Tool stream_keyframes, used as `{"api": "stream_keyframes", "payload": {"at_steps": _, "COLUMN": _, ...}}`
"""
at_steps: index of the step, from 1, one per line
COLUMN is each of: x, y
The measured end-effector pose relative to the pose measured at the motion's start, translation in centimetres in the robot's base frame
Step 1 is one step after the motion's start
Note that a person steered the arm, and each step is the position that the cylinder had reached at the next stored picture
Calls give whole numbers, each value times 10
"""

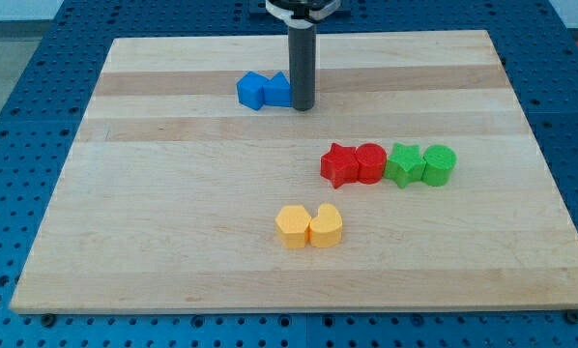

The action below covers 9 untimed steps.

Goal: Put your hand at the bottom center

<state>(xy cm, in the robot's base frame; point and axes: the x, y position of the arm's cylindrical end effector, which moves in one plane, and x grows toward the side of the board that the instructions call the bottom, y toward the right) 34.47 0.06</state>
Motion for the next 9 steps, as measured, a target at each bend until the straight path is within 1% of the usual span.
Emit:
{"api": "stream_keyframes", "payload": {"at_steps": 1, "x": 16, "y": -6}}
{"api": "stream_keyframes", "payload": {"at_steps": 2, "x": 34, "y": -26}}
{"api": "stream_keyframes", "payload": {"at_steps": 3, "x": 58, "y": -65}}
{"api": "stream_keyframes", "payload": {"at_steps": 4, "x": 97, "y": -99}}
{"api": "stream_keyframes", "payload": {"at_steps": 5, "x": 151, "y": -123}}
{"api": "stream_keyframes", "payload": {"at_steps": 6, "x": 203, "y": -125}}
{"api": "stream_keyframes", "payload": {"at_steps": 7, "x": 251, "y": -103}}
{"api": "stream_keyframes", "payload": {"at_steps": 8, "x": 273, "y": -68}}
{"api": "stream_keyframes", "payload": {"at_steps": 9, "x": 274, "y": -25}}
